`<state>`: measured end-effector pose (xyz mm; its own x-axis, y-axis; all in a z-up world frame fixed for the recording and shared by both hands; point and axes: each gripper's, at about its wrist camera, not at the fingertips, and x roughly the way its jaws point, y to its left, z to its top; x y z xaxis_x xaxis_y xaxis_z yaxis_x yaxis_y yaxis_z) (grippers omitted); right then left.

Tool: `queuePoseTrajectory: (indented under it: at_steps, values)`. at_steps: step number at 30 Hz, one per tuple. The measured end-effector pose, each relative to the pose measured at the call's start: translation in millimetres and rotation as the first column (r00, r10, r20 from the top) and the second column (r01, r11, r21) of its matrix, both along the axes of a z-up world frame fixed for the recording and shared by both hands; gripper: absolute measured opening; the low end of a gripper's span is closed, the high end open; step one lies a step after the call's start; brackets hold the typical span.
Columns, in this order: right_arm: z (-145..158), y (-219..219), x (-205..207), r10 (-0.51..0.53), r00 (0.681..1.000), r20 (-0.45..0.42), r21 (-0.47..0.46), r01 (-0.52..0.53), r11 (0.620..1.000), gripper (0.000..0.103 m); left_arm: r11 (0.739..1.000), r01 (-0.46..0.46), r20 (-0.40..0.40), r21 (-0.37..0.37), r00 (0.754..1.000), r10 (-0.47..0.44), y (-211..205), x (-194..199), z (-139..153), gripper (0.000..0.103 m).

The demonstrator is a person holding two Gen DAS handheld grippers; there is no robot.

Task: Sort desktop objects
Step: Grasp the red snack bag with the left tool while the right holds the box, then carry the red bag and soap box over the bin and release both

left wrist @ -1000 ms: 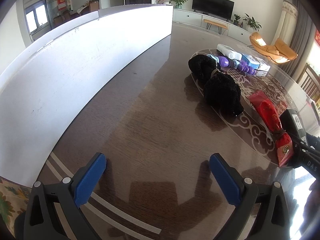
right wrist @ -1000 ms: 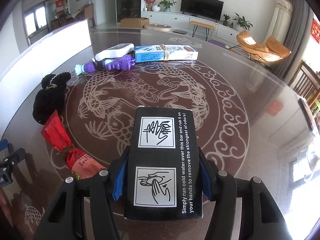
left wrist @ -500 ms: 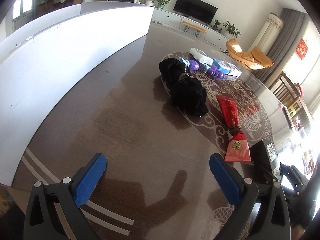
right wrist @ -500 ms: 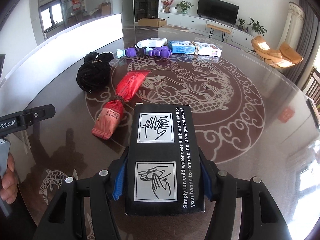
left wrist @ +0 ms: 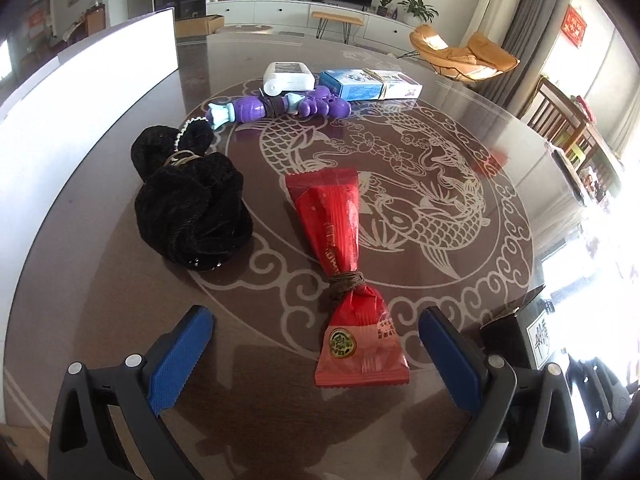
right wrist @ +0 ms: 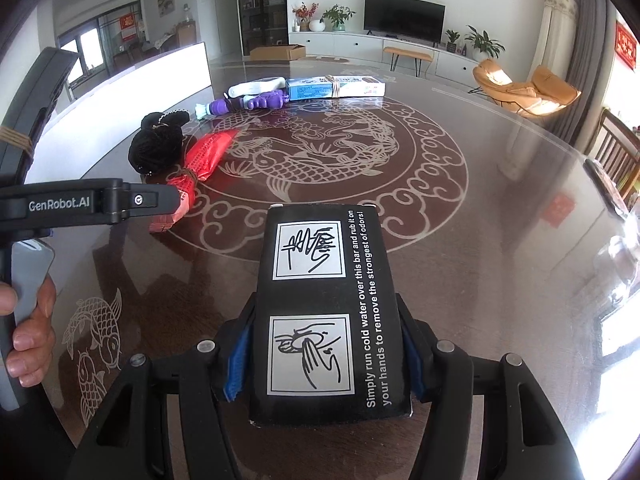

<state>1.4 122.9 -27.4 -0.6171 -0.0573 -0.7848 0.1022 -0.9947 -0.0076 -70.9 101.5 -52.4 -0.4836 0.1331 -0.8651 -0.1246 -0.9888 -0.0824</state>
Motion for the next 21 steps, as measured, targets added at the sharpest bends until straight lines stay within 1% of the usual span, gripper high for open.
queuePoseTrajectory:
  at_steps: [1,2,3,4,5,6,7,8,9,10,11,12,13,14,15,16,17,21]
  values:
    - [0.1,1.0,-0.2,-0.006,1.000,0.000,-0.003,0.006,1.000,0.060,0.997,0.023,-0.008,-0.069,1.000,-0.023,10.4,-1.4,-3.1,0.103]
    - [0.2,2.1,-0.8,-0.011,1.000,0.000,-0.007,0.011,1.000,0.060,0.994,0.053,-0.045,-0.092,0.997,-0.058,17.5,0.2,-3.3,0.100]
    - [0.2,3.0,-1.0,-0.013,1.000,0.001,-0.012,0.013,1.000,0.062,0.994,0.067,-0.082,-0.089,0.994,-0.074,18.2,3.6,-1.1,0.080]
    - [0.4,3.6,-1.4,-0.012,1.000,0.000,-0.017,0.012,1.000,0.062,0.993,0.083,-0.095,-0.086,0.991,-0.091,18.6,5.7,1.4,0.057]
    - [0.6,4.4,-1.4,-0.010,1.000,0.001,-0.023,0.010,1.000,0.063,0.991,0.096,-0.104,-0.095,0.989,-0.106,18.4,8.3,4.1,0.040]
    - [0.7,5.1,-1.7,-0.003,1.000,0.002,-0.032,0.004,0.999,0.065,0.988,0.112,-0.101,-0.107,0.987,-0.123,17.5,10.7,5.3,0.024]
    - [0.4,4.9,-2.5,0.006,1.000,0.005,-0.042,-0.006,0.999,0.075,0.987,0.122,-0.096,-0.107,0.987,-0.133,13.5,14.7,5.8,0.023]
    - [-1.1,4.5,-4.3,0.014,1.000,0.019,-0.047,-0.013,0.999,0.082,0.988,0.128,-0.091,-0.090,0.986,-0.136,6.9,19.3,5.9,0.023]
    - [-2.9,4.0,-7.7,0.020,0.999,0.042,-0.044,-0.018,0.999,0.097,0.990,0.132,-0.085,-0.051,0.987,-0.136,-3.1,23.9,6.8,0.023]
    - [-4.3,2.5,-11.3,0.030,0.998,0.062,-0.035,-0.028,0.999,0.101,0.991,0.134,-0.077,-0.014,0.988,-0.135,-12.2,30.3,7.8,0.023]
    - [-5.2,-0.1,-15.6,0.045,0.996,0.083,-0.012,-0.044,0.999,0.102,0.991,0.134,-0.075,0.012,0.988,-0.133,-20.3,36.0,9.2,0.023]
    - [-5.5,-2.1,-20.3,0.064,0.993,0.103,0.005,-0.065,0.998,0.102,0.991,0.134,-0.080,0.021,0.988,-0.132,-26.9,40.3,12.3,0.023]
    - [-3.7,-2.9,-22.5,0.079,0.991,0.109,0.009,-0.080,0.997,0.092,0.991,0.132,-0.090,0.029,0.988,-0.129,-30.8,46.2,16.0,0.023]
    - [1.6,-2.6,-23.4,0.085,0.991,0.103,0.014,-0.087,0.996,0.077,0.990,0.129,-0.100,0.050,0.987,-0.123,-37.6,51.2,21.2,0.023]
    - [5.2,-1.6,-26.6,0.079,0.989,0.128,0.019,-0.083,0.996,0.059,0.989,0.122,-0.112,0.078,0.987,-0.113,-45.1,56.9,27.9,0.023]
    - [7.2,0.4,-28.9,0.078,0.984,0.159,0.002,-0.080,0.997,0.059,0.988,0.111,-0.127,0.106,0.987,-0.097,-52.6,61.9,35.7,0.023]
    - [11.2,1.7,-29.4,0.075,0.984,0.164,-0.016,-0.074,0.997,0.059,0.986,0.098,-0.145,0.133,0.986,-0.078,-61.5,67.5,44.1,0.023]
    - [35.5,-15.3,-30.4,0.108,0.985,0.133,-0.038,-0.104,0.994,0.059,0.973,0.036,-0.207,0.227,0.978,0.012,-103.7,83.2,84.3,0.023]
